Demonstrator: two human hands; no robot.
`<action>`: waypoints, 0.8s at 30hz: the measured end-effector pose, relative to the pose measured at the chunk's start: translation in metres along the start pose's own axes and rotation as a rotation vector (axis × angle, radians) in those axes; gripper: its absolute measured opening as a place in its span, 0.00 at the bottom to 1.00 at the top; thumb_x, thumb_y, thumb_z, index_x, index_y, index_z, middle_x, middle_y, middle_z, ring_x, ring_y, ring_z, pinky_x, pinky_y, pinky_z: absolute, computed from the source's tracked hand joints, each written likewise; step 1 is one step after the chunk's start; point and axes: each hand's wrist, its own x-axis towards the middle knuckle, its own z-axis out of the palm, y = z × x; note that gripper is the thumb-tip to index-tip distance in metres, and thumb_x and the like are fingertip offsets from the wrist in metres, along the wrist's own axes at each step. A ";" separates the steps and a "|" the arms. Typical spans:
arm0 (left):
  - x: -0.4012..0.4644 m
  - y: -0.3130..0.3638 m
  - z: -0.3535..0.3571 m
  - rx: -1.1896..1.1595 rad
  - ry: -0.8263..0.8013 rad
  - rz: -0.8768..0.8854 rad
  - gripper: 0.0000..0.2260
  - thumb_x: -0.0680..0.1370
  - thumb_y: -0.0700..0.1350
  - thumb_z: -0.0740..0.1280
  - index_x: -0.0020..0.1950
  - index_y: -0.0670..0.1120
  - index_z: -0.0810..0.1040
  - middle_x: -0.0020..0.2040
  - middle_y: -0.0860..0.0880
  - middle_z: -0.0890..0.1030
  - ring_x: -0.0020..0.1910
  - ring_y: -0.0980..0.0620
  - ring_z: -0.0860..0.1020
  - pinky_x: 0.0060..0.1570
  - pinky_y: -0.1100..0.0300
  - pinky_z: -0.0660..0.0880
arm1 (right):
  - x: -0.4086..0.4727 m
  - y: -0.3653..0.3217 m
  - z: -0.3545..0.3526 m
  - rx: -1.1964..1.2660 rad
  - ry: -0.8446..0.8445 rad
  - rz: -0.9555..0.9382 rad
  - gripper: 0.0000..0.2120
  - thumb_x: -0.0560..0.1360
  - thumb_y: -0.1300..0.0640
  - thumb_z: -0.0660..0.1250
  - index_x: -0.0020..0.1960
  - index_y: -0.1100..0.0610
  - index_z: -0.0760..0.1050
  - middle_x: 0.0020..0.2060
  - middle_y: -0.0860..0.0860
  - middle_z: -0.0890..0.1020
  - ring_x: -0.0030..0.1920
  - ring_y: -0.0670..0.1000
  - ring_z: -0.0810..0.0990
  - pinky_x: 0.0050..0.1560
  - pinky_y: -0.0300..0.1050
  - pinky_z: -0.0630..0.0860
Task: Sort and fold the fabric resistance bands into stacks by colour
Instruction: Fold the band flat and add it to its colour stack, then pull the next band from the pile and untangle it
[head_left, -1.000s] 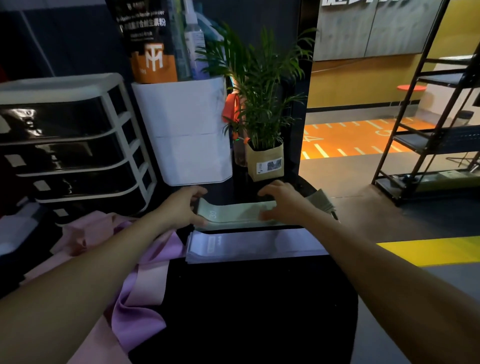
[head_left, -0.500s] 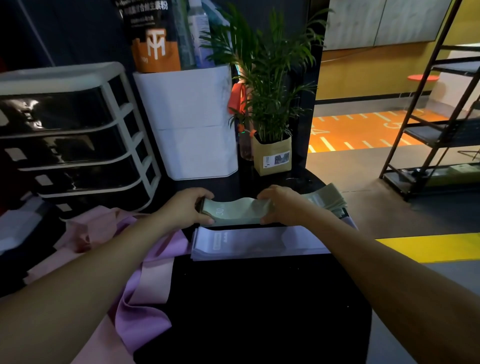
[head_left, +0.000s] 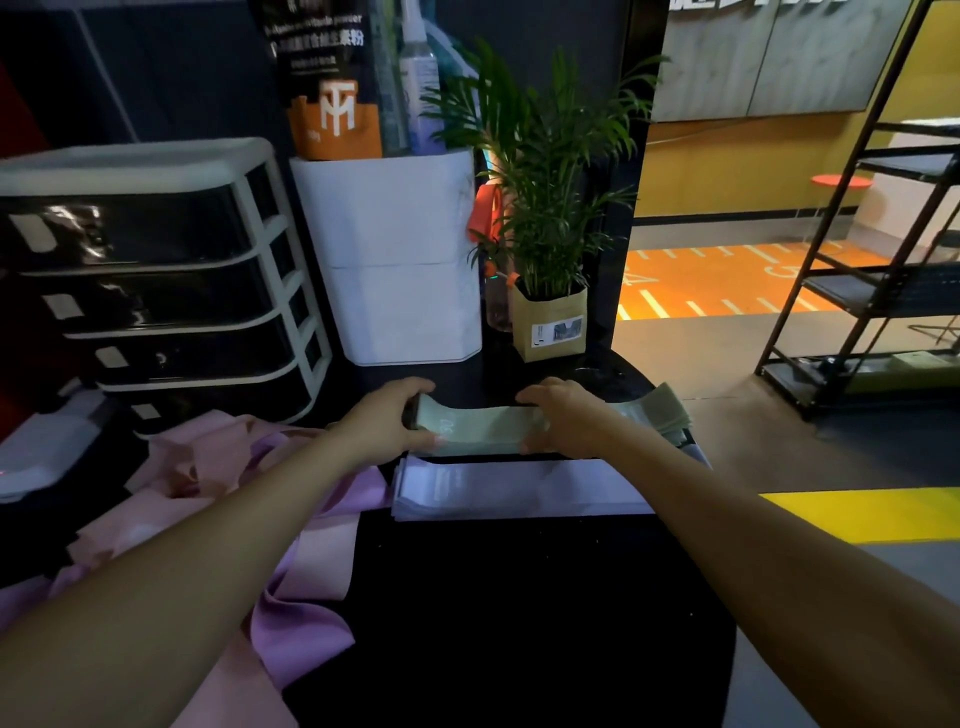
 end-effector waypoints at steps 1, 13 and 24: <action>-0.002 0.003 -0.003 0.003 0.018 0.016 0.31 0.68 0.43 0.76 0.69 0.45 0.69 0.66 0.46 0.72 0.64 0.50 0.72 0.65 0.59 0.67 | 0.000 -0.005 -0.002 0.008 0.018 -0.013 0.32 0.72 0.49 0.71 0.72 0.53 0.63 0.67 0.54 0.68 0.66 0.57 0.67 0.65 0.55 0.69; -0.090 -0.003 -0.077 0.059 0.268 0.039 0.15 0.73 0.43 0.72 0.59 0.44 0.77 0.53 0.51 0.77 0.53 0.55 0.76 0.51 0.67 0.68 | -0.020 -0.120 -0.009 0.175 0.133 -0.235 0.26 0.73 0.52 0.70 0.67 0.58 0.70 0.60 0.59 0.73 0.61 0.58 0.73 0.60 0.43 0.67; -0.209 -0.074 -0.141 0.124 0.398 -0.110 0.17 0.70 0.51 0.70 0.56 0.45 0.79 0.52 0.51 0.78 0.51 0.53 0.77 0.49 0.68 0.66 | -0.034 -0.245 0.032 0.261 0.094 -0.435 0.22 0.69 0.52 0.73 0.62 0.57 0.75 0.55 0.57 0.76 0.54 0.54 0.76 0.50 0.37 0.68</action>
